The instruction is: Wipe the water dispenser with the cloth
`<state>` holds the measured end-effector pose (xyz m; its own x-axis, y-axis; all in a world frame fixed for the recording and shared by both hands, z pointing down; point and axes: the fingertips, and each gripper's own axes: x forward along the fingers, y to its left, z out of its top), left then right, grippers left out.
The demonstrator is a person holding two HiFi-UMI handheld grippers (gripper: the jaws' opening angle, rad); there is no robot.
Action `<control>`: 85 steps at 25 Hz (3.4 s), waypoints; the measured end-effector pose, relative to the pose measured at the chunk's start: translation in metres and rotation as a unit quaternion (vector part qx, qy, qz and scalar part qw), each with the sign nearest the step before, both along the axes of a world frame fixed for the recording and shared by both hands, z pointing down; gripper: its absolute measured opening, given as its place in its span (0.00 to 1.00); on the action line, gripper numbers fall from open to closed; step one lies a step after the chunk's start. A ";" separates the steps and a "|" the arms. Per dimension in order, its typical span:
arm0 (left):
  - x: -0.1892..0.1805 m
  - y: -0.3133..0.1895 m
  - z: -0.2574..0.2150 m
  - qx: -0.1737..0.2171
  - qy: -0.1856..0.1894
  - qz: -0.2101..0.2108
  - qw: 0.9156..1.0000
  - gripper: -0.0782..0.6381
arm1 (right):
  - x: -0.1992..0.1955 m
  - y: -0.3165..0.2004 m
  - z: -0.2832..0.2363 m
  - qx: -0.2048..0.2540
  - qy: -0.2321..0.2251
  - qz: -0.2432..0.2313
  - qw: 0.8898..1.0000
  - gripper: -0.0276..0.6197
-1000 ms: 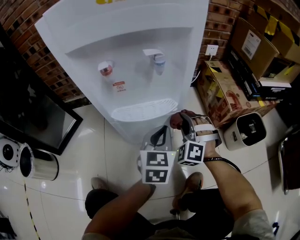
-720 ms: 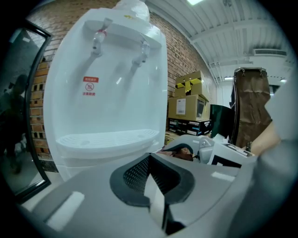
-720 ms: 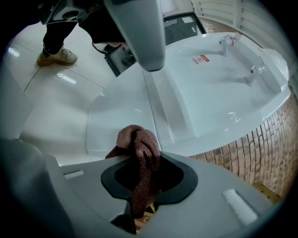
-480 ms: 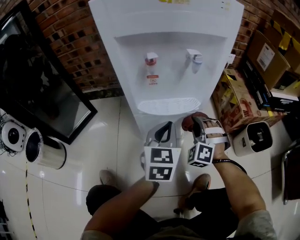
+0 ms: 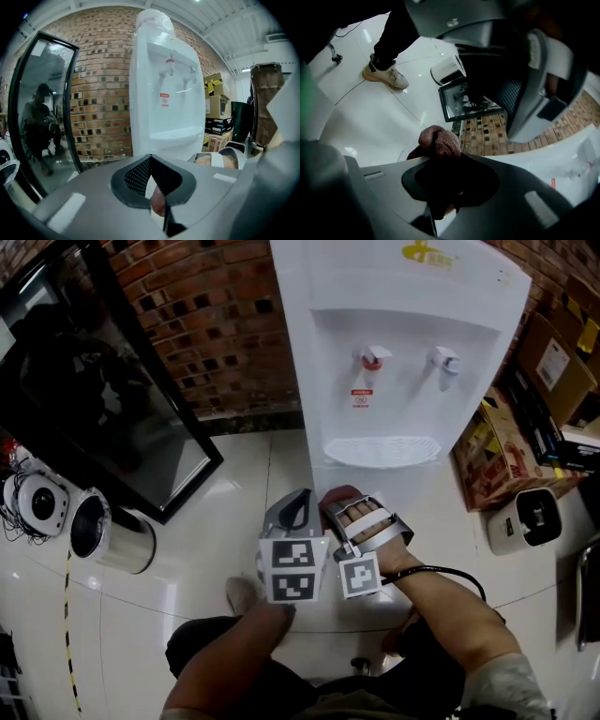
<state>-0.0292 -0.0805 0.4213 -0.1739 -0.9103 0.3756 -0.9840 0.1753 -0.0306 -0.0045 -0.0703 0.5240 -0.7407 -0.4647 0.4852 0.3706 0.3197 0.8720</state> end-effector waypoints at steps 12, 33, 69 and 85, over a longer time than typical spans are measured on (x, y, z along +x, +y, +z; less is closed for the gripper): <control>-0.060 0.038 0.004 -0.013 -0.035 -0.022 0.999 0.11 | -0.066 -0.019 0.040 0.008 0.029 0.039 0.999 0.19; 0.015 -0.013 0.007 0.007 0.026 0.024 0.999 0.11 | 0.035 -0.088 0.048 0.060 0.080 0.126 0.987 0.18; 0.144 -0.089 0.065 -0.033 0.062 0.092 0.993 0.11 | 0.180 -0.164 0.057 0.021 0.079 0.214 0.973 0.18; -0.032 0.015 0.079 -0.032 -0.019 -0.035 0.999 0.11 | 0.005 -0.018 0.068 0.012 0.050 -0.002 0.999 0.18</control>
